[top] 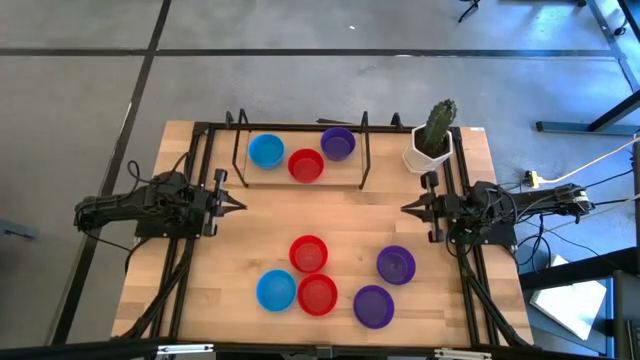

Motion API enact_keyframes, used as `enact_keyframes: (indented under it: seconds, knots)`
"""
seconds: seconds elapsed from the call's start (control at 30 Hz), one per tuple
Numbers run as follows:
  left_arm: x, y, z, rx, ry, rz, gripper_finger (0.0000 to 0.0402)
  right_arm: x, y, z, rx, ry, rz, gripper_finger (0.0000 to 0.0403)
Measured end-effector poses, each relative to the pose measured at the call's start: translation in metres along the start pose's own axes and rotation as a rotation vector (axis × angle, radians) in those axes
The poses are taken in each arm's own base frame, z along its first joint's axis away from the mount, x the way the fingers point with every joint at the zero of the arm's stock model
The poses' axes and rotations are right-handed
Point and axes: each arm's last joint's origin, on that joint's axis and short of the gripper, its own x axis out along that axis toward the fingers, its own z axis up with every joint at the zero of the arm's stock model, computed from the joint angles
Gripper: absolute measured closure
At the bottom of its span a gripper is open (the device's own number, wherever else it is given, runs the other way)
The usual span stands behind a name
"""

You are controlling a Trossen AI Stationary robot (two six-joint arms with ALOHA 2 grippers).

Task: Pick & Place Mini bowls
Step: Stack the red bowl on top of the red bowls on the shelf

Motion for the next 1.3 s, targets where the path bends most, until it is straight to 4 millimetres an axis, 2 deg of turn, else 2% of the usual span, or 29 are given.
enact_keyframes:
  seconds: [0.53, 0.77, 0.93, 1.17, 1.23, 1.3]
  knots:
    - [0.000, 0.001, 0.000, -0.003, 0.006, 0.020, 0.0398, 0.000, 0.000, -0.003, 0.012, 0.014, -0.020, 0.0382]
    - [0.000, 0.001, 0.001, -0.001, 0.000, 0.029, 0.0398, 0.020, 0.003, 0.004, 0.038, -0.039, 0.008, 0.0396]
    - [0.000, 0.001, 0.001, -0.001, -0.001, 0.029, 0.0398, 0.062, 0.001, 0.020, 0.080, 0.087, 0.016, 0.0399]
    - [0.000, 0.001, 0.001, -0.025, -0.001, 0.028, 0.0398, 0.160, 0.002, 0.029, 0.129, 0.354, 0.018, 0.0386]
    - [0.000, 0.001, 0.001, -0.025, -0.001, 0.028, 0.0398, 0.191, 0.002, 0.038, 0.110, 0.416, 0.028, 0.0384]
    - [0.000, 0.001, 0.001, -0.025, 0.000, 0.028, 0.0398, 0.215, 0.003, 0.038, 0.058, 0.534, 0.057, 0.0383]
